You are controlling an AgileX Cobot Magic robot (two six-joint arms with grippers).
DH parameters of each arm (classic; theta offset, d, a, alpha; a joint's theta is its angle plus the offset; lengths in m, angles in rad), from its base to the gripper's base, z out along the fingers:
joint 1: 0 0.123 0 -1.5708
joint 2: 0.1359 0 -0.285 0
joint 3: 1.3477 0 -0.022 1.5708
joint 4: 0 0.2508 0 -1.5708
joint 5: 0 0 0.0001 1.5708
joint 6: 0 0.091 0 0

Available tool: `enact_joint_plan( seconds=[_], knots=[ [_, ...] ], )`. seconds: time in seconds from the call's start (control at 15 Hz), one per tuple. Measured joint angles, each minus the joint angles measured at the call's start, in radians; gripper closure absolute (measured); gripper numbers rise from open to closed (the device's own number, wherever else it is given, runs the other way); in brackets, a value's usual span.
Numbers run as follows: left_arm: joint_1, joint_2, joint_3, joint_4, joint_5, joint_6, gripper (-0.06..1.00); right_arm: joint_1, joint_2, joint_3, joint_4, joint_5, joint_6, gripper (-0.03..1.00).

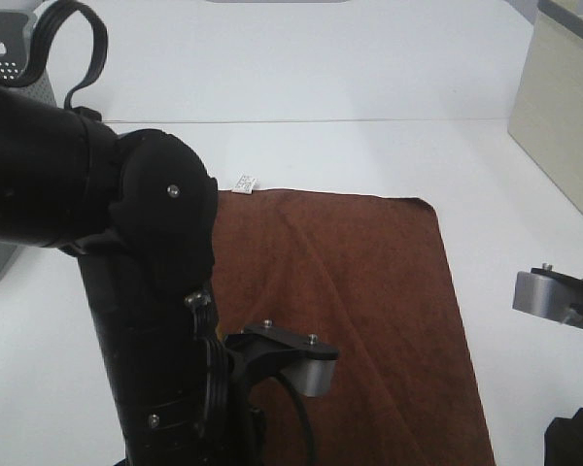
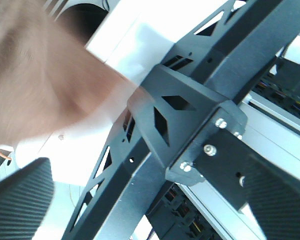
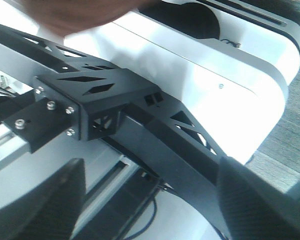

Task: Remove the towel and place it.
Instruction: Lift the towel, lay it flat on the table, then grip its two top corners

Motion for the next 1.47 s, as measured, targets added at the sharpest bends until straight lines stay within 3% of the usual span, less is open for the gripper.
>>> enact_joint_plan(
  seconds=[0.33, 0.6, 1.0, 1.27, 1.47],
  knots=[
    [-0.010, 0.000, -0.030, -0.059, 0.000, 0.012, -0.04, 0.000, -0.004, -0.038, -0.013, -0.015, 0.000, 0.22],
    [0.025, -0.010, -0.124, -0.011, 0.019, -0.005, -0.05, -0.001, -0.086, -0.104, -0.057, -0.077, 0.020, 0.22],
    [0.327, -0.072, -0.240, 0.085, 0.053, -0.003, -0.05, -0.001, -0.095, -0.331, -0.235, -0.184, 0.185, 0.22],
    [0.515, -0.072, -0.291, 0.149, 0.062, 0.030, -0.05, -0.006, 0.029, -0.531, -0.315, -0.191, 0.236, 0.22],
    [0.635, -0.072, -0.305, 0.165, 0.061, 0.080, -0.05, -0.146, 0.141, -0.656, -0.256, -0.191, 0.212, 0.22]
  ],
)
